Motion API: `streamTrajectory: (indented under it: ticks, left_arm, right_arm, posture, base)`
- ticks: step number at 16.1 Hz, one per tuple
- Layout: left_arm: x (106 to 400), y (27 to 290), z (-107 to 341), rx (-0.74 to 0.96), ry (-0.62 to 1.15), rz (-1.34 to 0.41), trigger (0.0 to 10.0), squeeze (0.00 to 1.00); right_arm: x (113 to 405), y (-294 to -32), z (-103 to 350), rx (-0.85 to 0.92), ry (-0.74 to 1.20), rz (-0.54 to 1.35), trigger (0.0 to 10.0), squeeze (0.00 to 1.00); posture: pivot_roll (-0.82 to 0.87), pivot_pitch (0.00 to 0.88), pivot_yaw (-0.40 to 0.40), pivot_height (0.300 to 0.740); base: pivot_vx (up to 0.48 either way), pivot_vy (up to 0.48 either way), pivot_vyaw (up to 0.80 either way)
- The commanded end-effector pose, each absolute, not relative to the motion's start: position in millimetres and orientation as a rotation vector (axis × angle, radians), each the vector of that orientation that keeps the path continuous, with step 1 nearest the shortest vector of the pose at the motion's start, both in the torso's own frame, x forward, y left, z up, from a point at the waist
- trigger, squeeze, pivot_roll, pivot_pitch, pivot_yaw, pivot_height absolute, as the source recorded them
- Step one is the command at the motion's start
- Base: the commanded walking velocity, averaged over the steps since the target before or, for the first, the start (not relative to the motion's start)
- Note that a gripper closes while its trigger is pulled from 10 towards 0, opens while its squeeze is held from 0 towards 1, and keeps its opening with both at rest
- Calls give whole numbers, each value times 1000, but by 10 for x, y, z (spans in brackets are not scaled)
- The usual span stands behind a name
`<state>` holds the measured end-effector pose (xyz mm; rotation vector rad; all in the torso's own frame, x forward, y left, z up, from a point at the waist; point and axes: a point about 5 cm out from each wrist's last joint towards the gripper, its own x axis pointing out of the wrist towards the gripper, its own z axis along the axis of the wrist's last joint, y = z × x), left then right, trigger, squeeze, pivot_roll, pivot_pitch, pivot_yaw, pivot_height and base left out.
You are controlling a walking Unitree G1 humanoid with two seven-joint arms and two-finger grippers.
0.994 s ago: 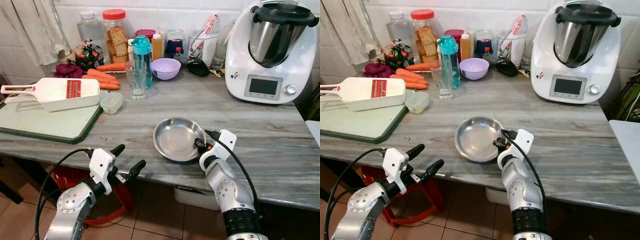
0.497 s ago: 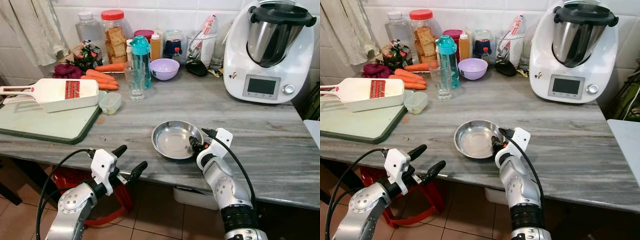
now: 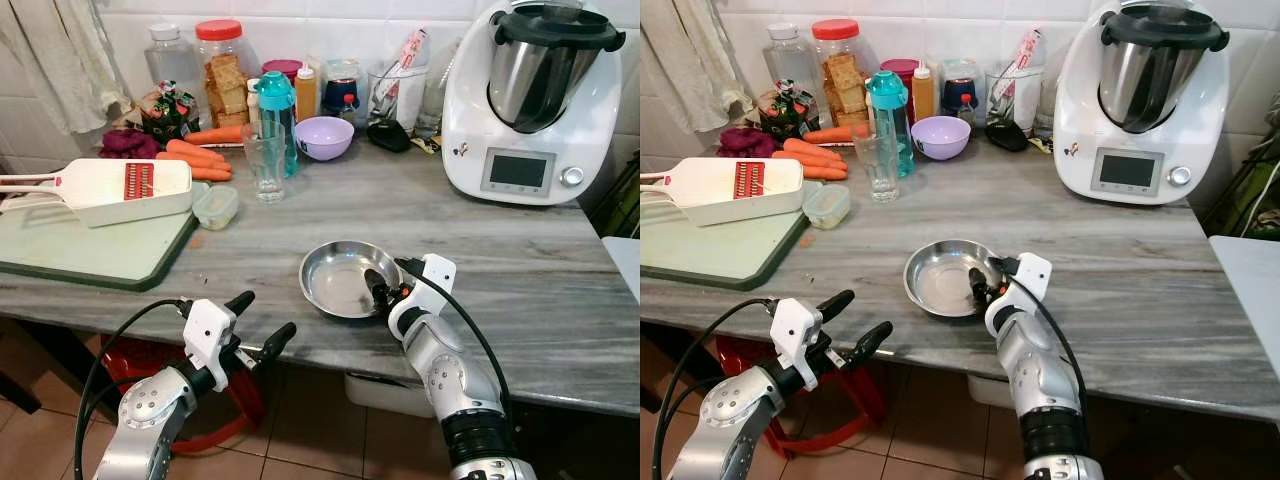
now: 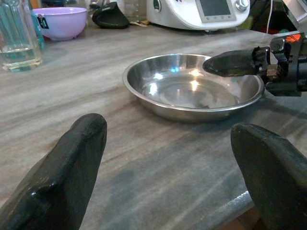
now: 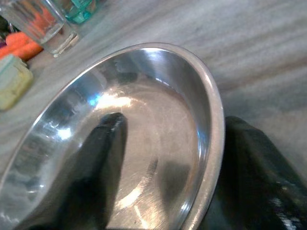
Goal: Setting the table
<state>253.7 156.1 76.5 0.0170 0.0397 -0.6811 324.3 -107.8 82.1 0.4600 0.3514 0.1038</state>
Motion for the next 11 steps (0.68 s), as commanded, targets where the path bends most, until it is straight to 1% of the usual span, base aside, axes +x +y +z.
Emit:
streamTrajectory:
  ticks: [1,3,5,6,7,9,10,11]
  left_arm:
    - [2546,1541,801,25,31,-693,10000,0]
    - [2541,1530,807,21,28,-695,10000,0]
    - [2543,1525,805,19,26,-694,10000,0]
    - [2544,1523,805,19,26,-694,10000,0]
    - [2546,1509,802,16,26,-696,10000,0]
    - [2549,1489,800,12,24,-698,10000,0]
    - [2550,1478,801,9,23,-697,10000,0]
    - [2551,1461,801,3,21,-693,10000,0]
  right_arm:
    - [3218,-1127,850,412,316,89,10000,1000]
    - [3176,-1250,923,366,250,46,10000,1000]
    - [3122,-1349,1014,386,172,9,10000,1000]
    - [3114,-1359,1023,389,163,6,10000,1000]
    - [3067,-1411,1041,354,141,-19,10000,1000]
    - [3009,-1444,1098,383,95,-16,10000,1000]
    - [2981,-1467,1119,362,77,-10,10000,1000]
    - [2934,-1516,1128,292,65,-10,10000,1000]
  posture:
    - [41,0,21,740]
    - [41,0,19,740]
    - [36,0,18,740]
    - [34,0,19,740]
    - [29,0,20,740]
    - [24,0,21,740]
    - [23,0,21,740]
    - [21,0,19,740]
  base:
    - [0,0,0]
    - [0,0,0]
    - [0,0,0]
    - [0,0,0]
    - [0,0,0]
    - [0,0,0]
    - [0,0,0]
    - [0,0,0]
